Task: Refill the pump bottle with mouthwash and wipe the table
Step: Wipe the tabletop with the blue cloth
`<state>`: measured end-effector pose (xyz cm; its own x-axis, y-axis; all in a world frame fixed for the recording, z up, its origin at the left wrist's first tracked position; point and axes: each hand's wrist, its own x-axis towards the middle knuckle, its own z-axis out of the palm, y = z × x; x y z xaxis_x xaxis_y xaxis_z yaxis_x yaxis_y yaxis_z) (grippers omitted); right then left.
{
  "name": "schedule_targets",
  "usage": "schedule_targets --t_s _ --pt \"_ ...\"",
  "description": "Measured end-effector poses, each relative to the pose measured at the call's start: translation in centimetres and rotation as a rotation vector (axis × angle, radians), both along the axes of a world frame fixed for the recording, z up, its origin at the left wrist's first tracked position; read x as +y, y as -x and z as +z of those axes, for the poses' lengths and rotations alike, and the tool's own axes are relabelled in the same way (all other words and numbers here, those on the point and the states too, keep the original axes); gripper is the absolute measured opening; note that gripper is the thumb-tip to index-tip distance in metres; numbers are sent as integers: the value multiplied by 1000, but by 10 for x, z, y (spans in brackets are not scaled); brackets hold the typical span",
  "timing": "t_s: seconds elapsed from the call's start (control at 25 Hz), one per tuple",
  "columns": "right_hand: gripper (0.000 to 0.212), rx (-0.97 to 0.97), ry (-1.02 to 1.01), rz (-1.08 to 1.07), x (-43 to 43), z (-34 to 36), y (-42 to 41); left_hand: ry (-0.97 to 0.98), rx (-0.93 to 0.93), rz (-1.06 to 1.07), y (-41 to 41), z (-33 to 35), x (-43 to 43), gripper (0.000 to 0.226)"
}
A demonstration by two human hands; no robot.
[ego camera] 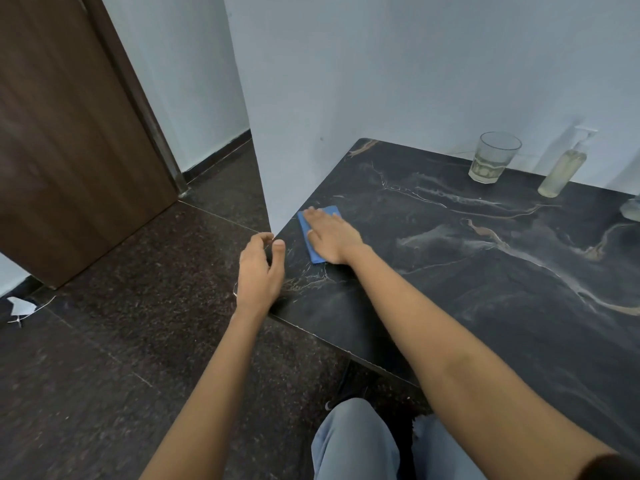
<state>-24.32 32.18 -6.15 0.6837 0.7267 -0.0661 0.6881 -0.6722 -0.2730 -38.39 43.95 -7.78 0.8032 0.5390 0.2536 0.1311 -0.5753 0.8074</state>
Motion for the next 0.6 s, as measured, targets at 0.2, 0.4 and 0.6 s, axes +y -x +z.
schedule_targets --t_s 0.2,0.4,0.6 --pt "55 -6 4 -273 -85 0 -41 -59 44 -87 -13 1 -16 36" --pt "54 -39 12 -498 -189 -4 -36 -70 67 -120 -21 -1 -20 36" --pt "62 -32 78 -549 -234 -9 52 -105 75 -148 -35 -4 -27 38"
